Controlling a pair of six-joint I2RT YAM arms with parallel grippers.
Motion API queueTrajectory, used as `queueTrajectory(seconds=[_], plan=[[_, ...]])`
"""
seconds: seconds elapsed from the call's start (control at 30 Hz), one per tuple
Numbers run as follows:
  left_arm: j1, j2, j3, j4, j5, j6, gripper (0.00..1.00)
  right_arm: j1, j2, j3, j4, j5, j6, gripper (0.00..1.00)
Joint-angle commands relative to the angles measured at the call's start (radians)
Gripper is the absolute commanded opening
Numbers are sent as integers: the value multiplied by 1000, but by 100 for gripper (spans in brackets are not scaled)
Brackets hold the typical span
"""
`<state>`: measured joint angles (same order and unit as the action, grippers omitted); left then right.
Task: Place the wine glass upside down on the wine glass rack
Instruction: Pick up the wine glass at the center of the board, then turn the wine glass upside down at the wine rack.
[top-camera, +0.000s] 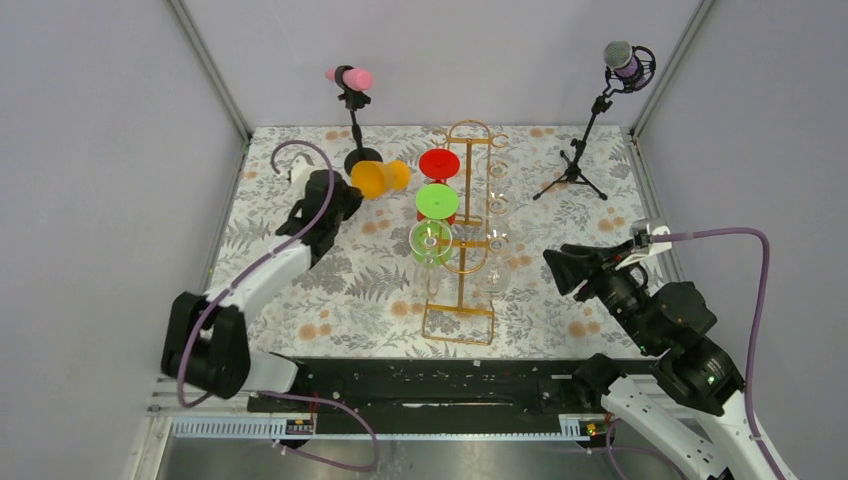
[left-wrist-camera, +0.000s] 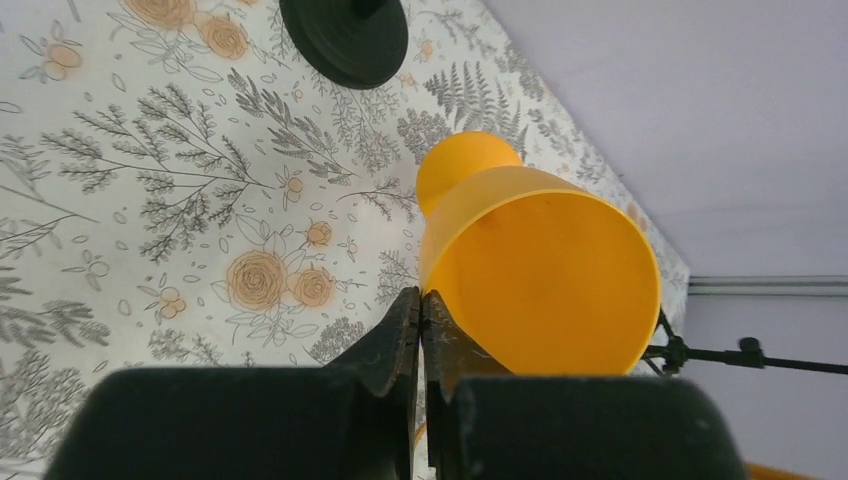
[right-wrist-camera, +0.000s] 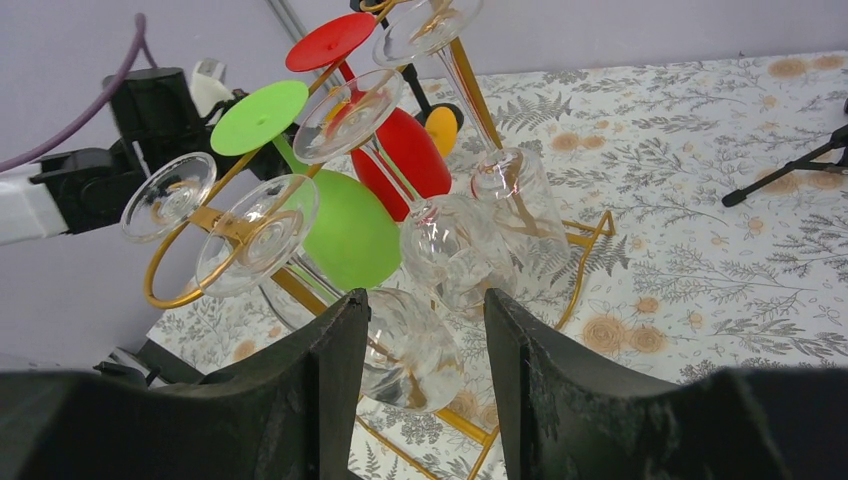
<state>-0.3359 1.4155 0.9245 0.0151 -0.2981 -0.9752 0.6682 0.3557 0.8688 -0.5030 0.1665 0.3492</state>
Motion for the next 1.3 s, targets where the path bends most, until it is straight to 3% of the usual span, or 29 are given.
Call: queueTrajectory(seconds=[0.0, 0.2, 0.33, 0.47, 0.63, 0.77, 0.9, 1.13, 1.27], plan=[[10, -203, -87, -10, -63, 9, 0, -6, 11, 1, 37, 19, -5, 54], [36, -556, -202, -119, -88, 27, 0, -4, -66, -14, 124, 105, -7, 54], [63, -715, -161, -214, -63, 96, 0, -5, -76, 24, 141, 135, -30, 54], [69, -873, -84, -326, -56, 137, 0, -4, 27, 156, 54, 21, -83, 54], [69, -1009, -41, -271, 93, 200, 0, -5, 121, 280, 74, -178, -104, 54], [69, -1016, 4, -150, 413, 281, 0, -4, 267, 447, 18, -412, -203, 55], [69, -961, 70, -155, 628, 330, 0, -5, 406, 592, -11, -501, -215, 57], [68, -956, 72, -153, 666, 335, 0, 5, 517, 638, 80, -399, -87, 59], [60, -930, 88, -153, 689, 340, 0, 164, 608, 729, 32, -149, -166, 60]])
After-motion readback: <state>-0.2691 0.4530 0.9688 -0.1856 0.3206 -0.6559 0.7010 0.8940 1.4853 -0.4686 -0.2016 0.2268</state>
